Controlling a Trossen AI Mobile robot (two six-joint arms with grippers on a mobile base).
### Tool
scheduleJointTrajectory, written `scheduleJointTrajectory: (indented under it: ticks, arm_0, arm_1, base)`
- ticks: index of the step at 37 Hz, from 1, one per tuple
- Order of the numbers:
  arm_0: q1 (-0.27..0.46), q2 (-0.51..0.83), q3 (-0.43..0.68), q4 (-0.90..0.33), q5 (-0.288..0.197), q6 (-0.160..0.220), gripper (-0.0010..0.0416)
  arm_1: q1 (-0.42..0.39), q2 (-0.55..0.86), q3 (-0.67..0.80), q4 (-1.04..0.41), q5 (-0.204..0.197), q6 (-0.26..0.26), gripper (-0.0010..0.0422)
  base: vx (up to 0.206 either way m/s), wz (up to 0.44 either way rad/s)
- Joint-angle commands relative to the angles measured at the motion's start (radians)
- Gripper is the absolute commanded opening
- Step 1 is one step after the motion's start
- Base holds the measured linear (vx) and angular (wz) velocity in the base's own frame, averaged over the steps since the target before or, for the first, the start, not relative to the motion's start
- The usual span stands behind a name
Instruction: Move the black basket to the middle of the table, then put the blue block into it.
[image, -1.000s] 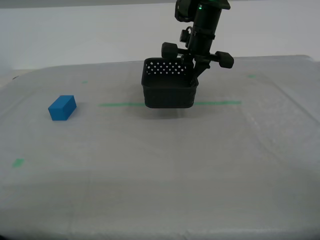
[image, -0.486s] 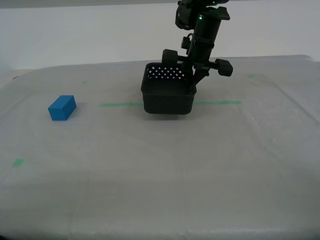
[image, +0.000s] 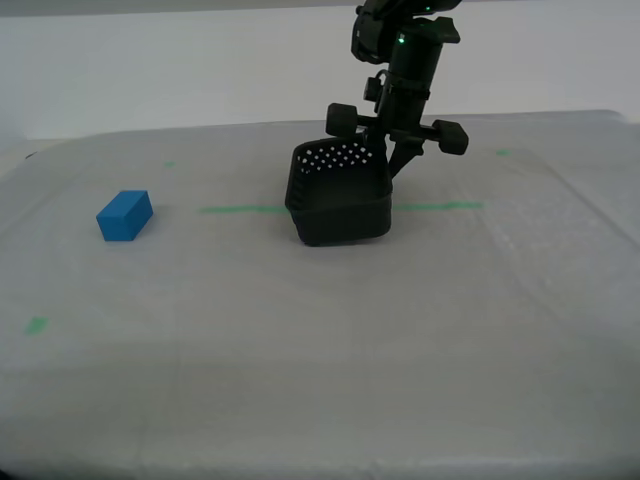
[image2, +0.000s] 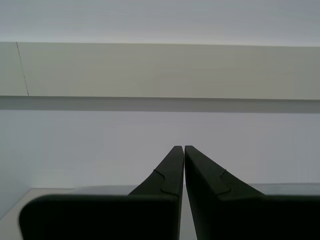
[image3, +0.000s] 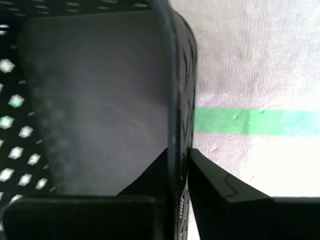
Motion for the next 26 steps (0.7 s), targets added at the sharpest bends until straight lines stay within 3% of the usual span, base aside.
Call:
scheduleJointTrajectory:
  ticks: [1,16,26]
  arm_0:
    - [0.0,0.0,0.001,0.0,0.01,-0.004,0.0051]
    - [0.0,0.0,0.001,0.001,0.009,-0.004,0.0124]
    - [0.0,-0.003,0.001,-0.037,0.009,-0.019,0.0224]
  arm_1:
    - [0.0,0.0,0.001,0.006,-0.001,0.001,0.0]
    - [0.0,0.0,0.001,0.006,-0.001,0.001,0.0]
    - [0.0,0.0,0.001,0.006,-0.001,0.002,0.0]
  base:
    - [0.0,0.0]
    - [0.0,0.0]
    - [0.0,0.0]
